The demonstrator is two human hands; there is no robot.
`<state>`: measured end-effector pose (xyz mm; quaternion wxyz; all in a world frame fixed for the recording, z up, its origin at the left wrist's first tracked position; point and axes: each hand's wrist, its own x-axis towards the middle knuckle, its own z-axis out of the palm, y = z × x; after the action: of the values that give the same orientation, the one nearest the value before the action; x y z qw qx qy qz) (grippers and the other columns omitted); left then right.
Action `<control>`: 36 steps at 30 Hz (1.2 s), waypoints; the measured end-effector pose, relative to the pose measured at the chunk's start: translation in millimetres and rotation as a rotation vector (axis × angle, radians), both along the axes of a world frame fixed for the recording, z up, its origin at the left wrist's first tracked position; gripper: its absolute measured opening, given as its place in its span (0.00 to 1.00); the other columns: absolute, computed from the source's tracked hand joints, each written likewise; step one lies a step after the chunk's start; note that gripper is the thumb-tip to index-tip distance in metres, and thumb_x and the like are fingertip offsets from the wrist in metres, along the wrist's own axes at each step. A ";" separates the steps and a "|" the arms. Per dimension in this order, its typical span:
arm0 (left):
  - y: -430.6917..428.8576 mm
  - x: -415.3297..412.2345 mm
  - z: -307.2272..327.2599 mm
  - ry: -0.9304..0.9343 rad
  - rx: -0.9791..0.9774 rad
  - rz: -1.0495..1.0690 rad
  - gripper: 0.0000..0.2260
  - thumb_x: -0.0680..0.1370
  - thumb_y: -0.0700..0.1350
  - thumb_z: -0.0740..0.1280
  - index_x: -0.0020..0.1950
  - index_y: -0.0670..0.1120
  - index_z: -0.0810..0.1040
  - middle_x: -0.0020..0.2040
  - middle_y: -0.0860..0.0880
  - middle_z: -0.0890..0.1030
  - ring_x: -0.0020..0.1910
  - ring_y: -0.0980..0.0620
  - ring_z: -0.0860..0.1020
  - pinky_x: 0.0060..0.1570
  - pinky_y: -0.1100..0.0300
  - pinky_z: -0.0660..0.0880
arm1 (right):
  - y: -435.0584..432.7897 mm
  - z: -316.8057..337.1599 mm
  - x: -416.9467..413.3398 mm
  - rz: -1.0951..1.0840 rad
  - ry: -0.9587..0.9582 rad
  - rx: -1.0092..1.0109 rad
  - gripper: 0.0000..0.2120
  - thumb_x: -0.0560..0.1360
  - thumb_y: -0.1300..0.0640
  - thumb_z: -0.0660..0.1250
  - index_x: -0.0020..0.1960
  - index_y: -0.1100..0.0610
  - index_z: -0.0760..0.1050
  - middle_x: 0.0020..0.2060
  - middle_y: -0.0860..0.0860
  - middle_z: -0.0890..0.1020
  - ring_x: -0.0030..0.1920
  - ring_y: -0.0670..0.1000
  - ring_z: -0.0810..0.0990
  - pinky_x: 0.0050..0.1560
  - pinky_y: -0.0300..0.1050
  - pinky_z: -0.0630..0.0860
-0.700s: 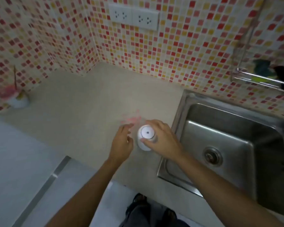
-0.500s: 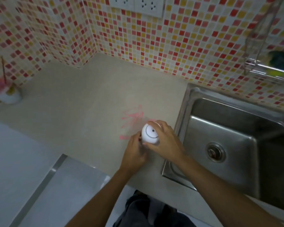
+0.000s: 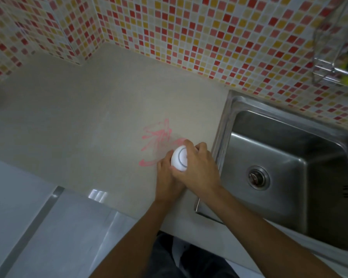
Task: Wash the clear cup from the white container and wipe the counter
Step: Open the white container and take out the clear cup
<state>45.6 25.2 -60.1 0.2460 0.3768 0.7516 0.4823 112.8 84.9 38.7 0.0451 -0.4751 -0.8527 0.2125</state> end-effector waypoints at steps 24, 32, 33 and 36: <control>4.4 -6.4 -2.2 -0.030 -0.064 -0.006 0.46 0.62 0.57 0.79 0.73 0.46 0.60 0.60 0.54 0.76 0.58 0.55 0.75 0.57 0.49 0.75 | 32.8 52.0 7.1 0.377 -0.132 -0.052 0.38 0.61 0.43 0.77 0.68 0.47 0.65 0.59 0.53 0.70 0.54 0.56 0.75 0.55 0.49 0.74; 1.1 -5.3 -3.2 0.026 -0.046 0.036 0.45 0.61 0.61 0.78 0.72 0.49 0.63 0.66 0.52 0.73 0.64 0.52 0.71 0.62 0.51 0.72 | 62.6 89.4 28.2 0.201 0.034 -0.089 0.35 0.60 0.39 0.77 0.61 0.44 0.65 0.55 0.48 0.75 0.51 0.51 0.75 0.49 0.45 0.74; 1.4 -5.6 -4.0 0.032 -0.047 0.037 0.43 0.61 0.61 0.78 0.71 0.50 0.63 0.65 0.52 0.73 0.63 0.52 0.71 0.62 0.51 0.72 | 69.6 90.1 31.2 0.148 0.070 -0.104 0.34 0.60 0.39 0.77 0.60 0.44 0.66 0.55 0.48 0.75 0.52 0.50 0.75 0.49 0.45 0.75; 1.8 -4.4 -4.8 0.069 -0.030 0.034 0.37 0.62 0.60 0.78 0.66 0.53 0.67 0.62 0.54 0.74 0.60 0.53 0.72 0.59 0.53 0.72 | 93.0 75.5 39.7 -0.061 0.176 -0.157 0.31 0.61 0.38 0.76 0.60 0.44 0.68 0.56 0.49 0.76 0.54 0.52 0.75 0.52 0.47 0.77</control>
<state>41.2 26.9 -64.9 0.2172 0.3765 0.7732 0.4618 152.5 177.9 114.2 0.0888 -0.4822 -0.8115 0.3179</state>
